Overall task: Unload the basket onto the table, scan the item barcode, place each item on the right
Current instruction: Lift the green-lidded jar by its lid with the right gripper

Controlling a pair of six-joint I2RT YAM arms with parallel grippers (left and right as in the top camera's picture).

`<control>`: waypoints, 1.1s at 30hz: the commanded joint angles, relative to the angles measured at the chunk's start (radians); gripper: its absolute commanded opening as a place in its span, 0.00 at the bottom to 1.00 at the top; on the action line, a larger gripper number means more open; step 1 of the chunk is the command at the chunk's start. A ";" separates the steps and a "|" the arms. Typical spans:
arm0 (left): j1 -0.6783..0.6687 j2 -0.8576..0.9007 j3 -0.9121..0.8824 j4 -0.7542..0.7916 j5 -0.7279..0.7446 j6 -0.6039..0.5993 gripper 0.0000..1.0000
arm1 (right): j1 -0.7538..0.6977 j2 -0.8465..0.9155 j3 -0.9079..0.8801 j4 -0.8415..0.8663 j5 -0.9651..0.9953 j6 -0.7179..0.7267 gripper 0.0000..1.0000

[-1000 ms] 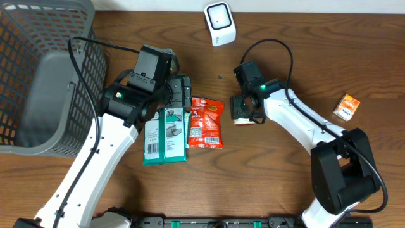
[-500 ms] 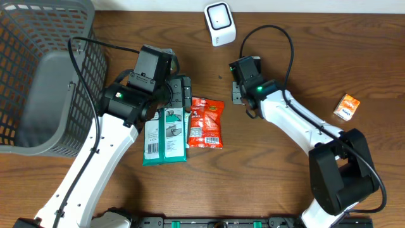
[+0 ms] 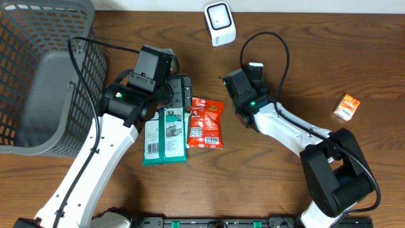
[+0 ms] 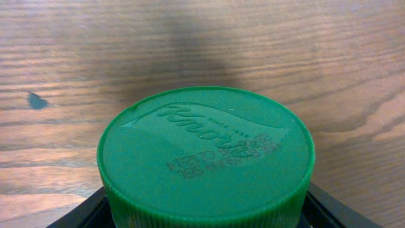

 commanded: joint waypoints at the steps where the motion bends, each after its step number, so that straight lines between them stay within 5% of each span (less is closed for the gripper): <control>1: 0.000 0.003 0.017 -0.001 0.004 0.009 0.87 | 0.007 -0.024 -0.014 0.013 0.056 0.021 0.52; 33: 0.000 0.003 0.017 -0.001 0.004 0.009 0.87 | 0.009 -0.013 -0.045 0.163 0.005 0.031 0.48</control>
